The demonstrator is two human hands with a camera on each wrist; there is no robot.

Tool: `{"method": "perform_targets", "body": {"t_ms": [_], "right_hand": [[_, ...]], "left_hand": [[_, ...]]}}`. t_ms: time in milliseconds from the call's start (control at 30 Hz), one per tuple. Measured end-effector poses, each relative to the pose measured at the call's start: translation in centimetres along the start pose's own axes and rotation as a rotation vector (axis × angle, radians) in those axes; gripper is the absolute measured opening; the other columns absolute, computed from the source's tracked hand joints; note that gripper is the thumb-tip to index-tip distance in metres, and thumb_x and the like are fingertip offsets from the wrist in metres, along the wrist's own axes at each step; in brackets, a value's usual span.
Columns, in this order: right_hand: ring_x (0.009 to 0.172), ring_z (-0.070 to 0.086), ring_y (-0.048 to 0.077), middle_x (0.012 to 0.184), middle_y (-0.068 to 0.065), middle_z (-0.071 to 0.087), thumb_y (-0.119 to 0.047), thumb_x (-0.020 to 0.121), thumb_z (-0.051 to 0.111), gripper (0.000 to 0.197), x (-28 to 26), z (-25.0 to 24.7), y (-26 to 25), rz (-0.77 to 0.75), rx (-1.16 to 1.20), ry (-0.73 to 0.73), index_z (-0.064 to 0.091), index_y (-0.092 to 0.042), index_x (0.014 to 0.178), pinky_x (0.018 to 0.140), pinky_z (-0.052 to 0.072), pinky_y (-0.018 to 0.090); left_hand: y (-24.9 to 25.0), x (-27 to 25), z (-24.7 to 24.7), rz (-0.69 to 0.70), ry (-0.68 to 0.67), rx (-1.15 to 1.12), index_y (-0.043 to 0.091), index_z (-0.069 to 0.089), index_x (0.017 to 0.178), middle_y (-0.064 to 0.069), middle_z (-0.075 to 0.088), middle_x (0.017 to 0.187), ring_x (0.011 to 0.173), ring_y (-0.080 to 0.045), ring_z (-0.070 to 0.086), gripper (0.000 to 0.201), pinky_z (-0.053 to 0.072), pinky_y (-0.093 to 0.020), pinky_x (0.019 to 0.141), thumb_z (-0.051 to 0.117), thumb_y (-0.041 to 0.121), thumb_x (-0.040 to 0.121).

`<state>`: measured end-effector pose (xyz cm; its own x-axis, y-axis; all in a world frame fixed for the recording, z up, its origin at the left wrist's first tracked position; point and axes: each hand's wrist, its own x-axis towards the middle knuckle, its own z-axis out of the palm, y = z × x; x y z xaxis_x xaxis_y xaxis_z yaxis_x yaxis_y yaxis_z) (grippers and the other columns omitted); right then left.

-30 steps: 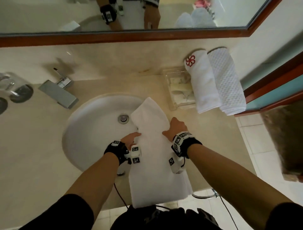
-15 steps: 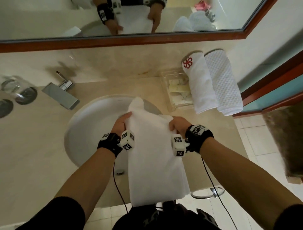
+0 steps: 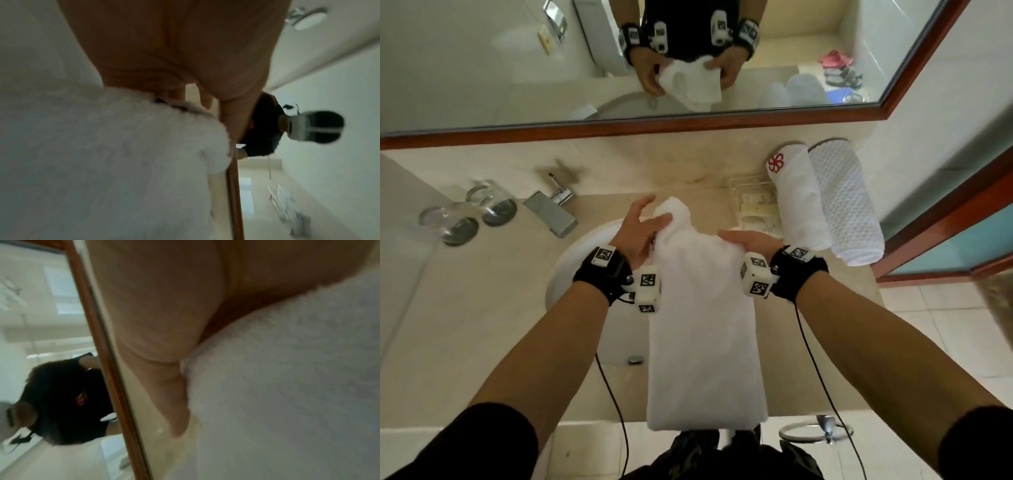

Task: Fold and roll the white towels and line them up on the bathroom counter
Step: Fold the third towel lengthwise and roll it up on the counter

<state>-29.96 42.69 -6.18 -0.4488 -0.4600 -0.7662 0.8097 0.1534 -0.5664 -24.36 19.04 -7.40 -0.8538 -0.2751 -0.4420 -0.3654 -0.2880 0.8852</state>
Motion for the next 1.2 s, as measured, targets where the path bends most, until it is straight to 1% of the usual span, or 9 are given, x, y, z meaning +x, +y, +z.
{"method": "perform_targets", "body": {"t_ms": [100, 233, 367, 467, 567, 700, 867, 1067, 1200], "right_hand": [[0.060, 0.068, 0.025, 0.080, 0.010, 0.071, -0.025, 0.088, 0.065, 0.018, -0.4, 0.6, -1.3, -0.131, -0.032, 0.116, 0.067, -0.008, 0.092, 0.054, 0.056, 0.030], [0.089, 0.068, 0.037, 0.102, 0.019, 0.071, -0.025, 0.052, 0.077, 0.046, 1.5, 0.1, -1.4, -0.328, -0.020, 0.269, 0.070, -0.003, 0.092, 0.085, 0.056, 0.051], [0.084, 0.064, 0.034, 0.093, 0.020, 0.067, -0.015, 0.049, 0.071, 0.044, 1.9, -0.4, -1.3, -0.373, 0.007, 0.273, 0.068, 0.003, 0.089, 0.086, 0.053, 0.054], [0.079, 0.062, 0.035, 0.087, 0.021, 0.065, -0.026, 0.041, 0.075, 0.051, 3.8, -1.8, -1.4, -0.405, -0.065, 0.307, 0.070, 0.004, 0.081, 0.077, 0.052, 0.062], [0.079, 0.063, 0.035, 0.082, 0.019, 0.066, -0.039, 0.049, 0.076, 0.041, 3.9, -2.3, -1.6, -0.415, -0.099, 0.349, 0.069, -0.005, 0.071, 0.070, 0.051, 0.050], [0.090, 0.071, 0.035, 0.094, 0.015, 0.075, -0.036, 0.078, 0.077, 0.033, 2.2, -2.0, -2.2, -0.441, -0.113, 0.369, 0.072, -0.006, 0.089, 0.085, 0.057, 0.052], [0.055, 0.060, 0.018, 0.061, 0.000, 0.062, -0.034, 0.079, 0.079, 0.036, 2.1, -2.3, -3.6, -0.532, -0.225, 0.519, 0.056, -0.016, 0.057, 0.054, 0.051, 0.028], [0.057, 0.061, 0.011, 0.064, -0.006, 0.067, -0.039, 0.075, 0.080, 0.030, 2.9, -2.6, -4.2, -0.587, -0.349, 0.589, 0.066, -0.015, 0.065, 0.052, 0.051, 0.021], [0.067, 0.057, 0.025, 0.075, 0.011, 0.060, -0.058, 0.073, 0.069, 0.074, 3.7, -3.3, -4.6, -0.591, -0.242, 0.577, 0.058, 0.014, 0.090, 0.065, 0.057, 0.043]], "left_hand": [[0.6, -0.1, -0.3, 0.048, 0.009, 0.154, 0.038, 0.055, 0.114, -0.007, 0.064, 0.083, 0.063, -0.020, 0.057, 0.036, 0.048, -0.028, 0.056, 0.067, 0.013, 0.090], [1.4, 0.0, -0.1, 0.019, 0.010, 0.146, 0.021, 0.056, 0.087, 0.000, 0.061, 0.077, 0.067, -0.019, 0.054, 0.010, 0.046, -0.022, 0.049, 0.061, 0.016, 0.094], [1.7, 0.7, 0.4, -0.061, -0.128, 0.204, 0.033, 0.061, 0.114, -0.006, 0.064, 0.107, 0.090, -0.029, 0.063, 0.032, 0.055, -0.040, 0.073, 0.063, 0.014, 0.090], [1.9, 0.9, 1.2, -0.094, -0.227, 0.366, 0.033, 0.066, 0.100, -0.004, 0.064, 0.104, 0.089, -0.027, 0.064, 0.029, 0.054, -0.038, 0.069, 0.076, 0.025, 0.074], [2.2, 1.3, 1.4, -0.155, -0.303, 0.578, 0.016, 0.056, 0.082, -0.008, 0.063, 0.088, 0.083, -0.025, 0.062, 0.020, 0.053, -0.035, 0.071, 0.076, 0.018, 0.081], [3.8, 2.6, 0.1, -0.181, -0.247, 0.416, 0.008, 0.057, 0.102, -0.014, 0.069, 0.106, 0.098, -0.032, 0.068, 0.020, 0.056, -0.049, 0.086, 0.069, 0.019, 0.090], [5.6, 4.8, 0.7, -0.025, -0.095, 0.266, 0.020, 0.045, 0.083, -0.009, 0.062, 0.093, 0.087, -0.031, 0.065, 0.021, 0.058, -0.055, 0.076, 0.056, 0.030, 0.098], [4.7, 6.9, 2.2, 0.127, 0.005, 0.357, 0.019, 0.042, 0.097, -0.011, 0.056, 0.093, 0.073, -0.023, 0.059, 0.008, 0.055, -0.034, 0.055, 0.049, 0.020, 0.101], [4.2, 7.4, 2.8, 0.075, 0.006, 0.105, 0.024, 0.051, 0.111, -0.005, 0.058, 0.085, 0.068, -0.017, 0.056, 0.013, 0.050, -0.028, 0.057, 0.053, 0.020, 0.100]]}}
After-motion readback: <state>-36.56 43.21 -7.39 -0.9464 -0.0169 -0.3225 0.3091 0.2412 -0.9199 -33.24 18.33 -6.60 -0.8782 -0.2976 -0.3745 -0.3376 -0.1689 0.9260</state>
